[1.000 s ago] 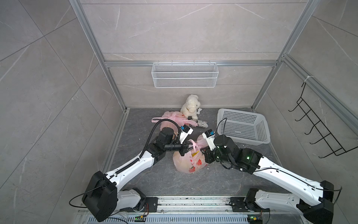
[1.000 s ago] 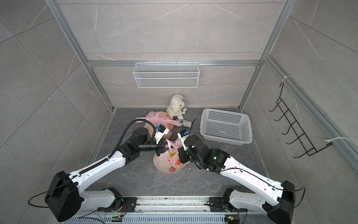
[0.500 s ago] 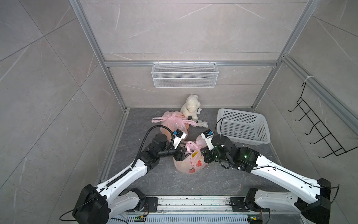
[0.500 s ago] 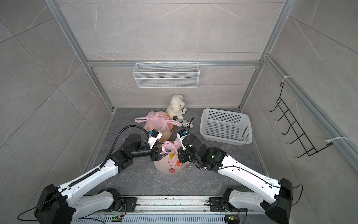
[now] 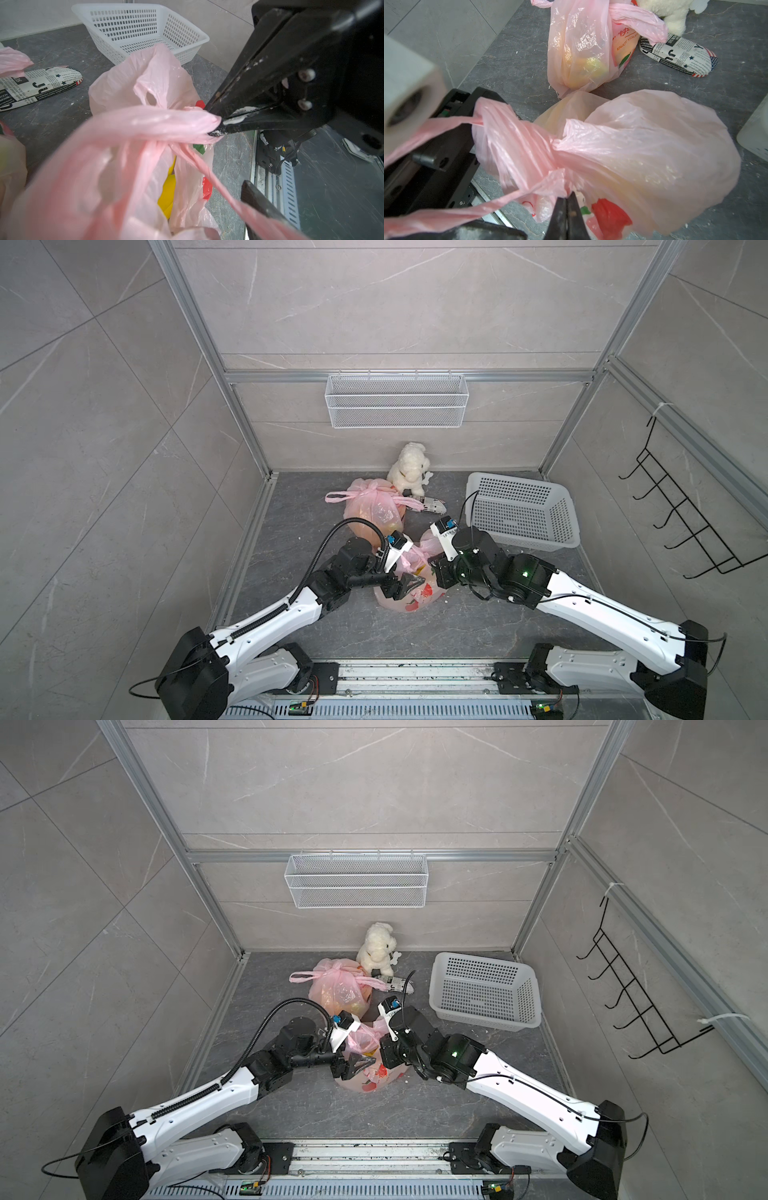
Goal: Place the banana into a plastic bag & tie a knot
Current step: Cross the plastic bag at the center of the board.
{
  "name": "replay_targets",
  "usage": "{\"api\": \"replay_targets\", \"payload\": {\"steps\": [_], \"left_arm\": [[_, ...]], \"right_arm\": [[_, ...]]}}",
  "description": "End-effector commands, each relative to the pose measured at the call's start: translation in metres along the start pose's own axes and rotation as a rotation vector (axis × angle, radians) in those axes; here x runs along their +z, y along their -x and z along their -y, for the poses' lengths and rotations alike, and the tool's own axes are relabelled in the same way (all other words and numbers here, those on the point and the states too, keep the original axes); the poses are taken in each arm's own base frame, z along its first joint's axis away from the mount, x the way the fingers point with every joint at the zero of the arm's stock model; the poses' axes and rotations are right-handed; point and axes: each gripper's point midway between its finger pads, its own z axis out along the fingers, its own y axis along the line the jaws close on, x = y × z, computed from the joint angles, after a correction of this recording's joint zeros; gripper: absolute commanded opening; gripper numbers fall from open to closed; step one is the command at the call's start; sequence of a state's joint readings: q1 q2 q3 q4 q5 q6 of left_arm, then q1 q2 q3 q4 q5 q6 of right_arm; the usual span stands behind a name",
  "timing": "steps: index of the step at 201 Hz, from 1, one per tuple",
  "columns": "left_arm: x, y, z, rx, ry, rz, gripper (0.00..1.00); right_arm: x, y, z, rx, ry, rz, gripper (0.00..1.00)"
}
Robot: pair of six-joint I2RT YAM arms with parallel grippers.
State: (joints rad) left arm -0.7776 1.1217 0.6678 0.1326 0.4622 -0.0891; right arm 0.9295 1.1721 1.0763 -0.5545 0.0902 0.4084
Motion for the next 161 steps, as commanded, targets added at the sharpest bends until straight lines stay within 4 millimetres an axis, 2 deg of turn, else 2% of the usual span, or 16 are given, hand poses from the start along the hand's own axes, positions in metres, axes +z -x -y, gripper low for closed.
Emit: {"api": "replay_targets", "payload": {"steps": [1,31,54,92,124,141,161], "left_arm": [[-0.003,0.044,-0.008,0.056,0.060,0.148,0.77],[-0.005,0.059,-0.010,0.036,0.076,0.220,0.69],[-0.001,0.061,-0.009,0.029,0.056,0.208,0.56],[-0.003,0.065,-0.004,0.018,0.020,0.235,0.55],[0.001,0.065,-0.003,0.003,-0.002,0.221,0.49],[0.003,0.065,-0.002,0.003,-0.013,0.216,0.42],[0.005,0.064,-0.001,0.006,-0.025,0.199,0.29]], "right_arm": [[-0.002,0.009,-0.007,0.006,0.020,0.020,0.00],[-0.001,0.002,-0.006,0.007,0.029,0.008,0.00],[-0.001,-0.003,-0.005,0.010,0.030,0.007,0.00],[0.006,-0.015,0.002,0.016,0.007,-0.015,0.00],[0.011,-0.019,-0.005,0.015,0.040,-0.018,0.00],[0.013,-0.019,-0.007,0.008,0.042,-0.020,0.00],[0.013,-0.019,-0.010,-0.004,0.054,-0.013,0.00]]}}
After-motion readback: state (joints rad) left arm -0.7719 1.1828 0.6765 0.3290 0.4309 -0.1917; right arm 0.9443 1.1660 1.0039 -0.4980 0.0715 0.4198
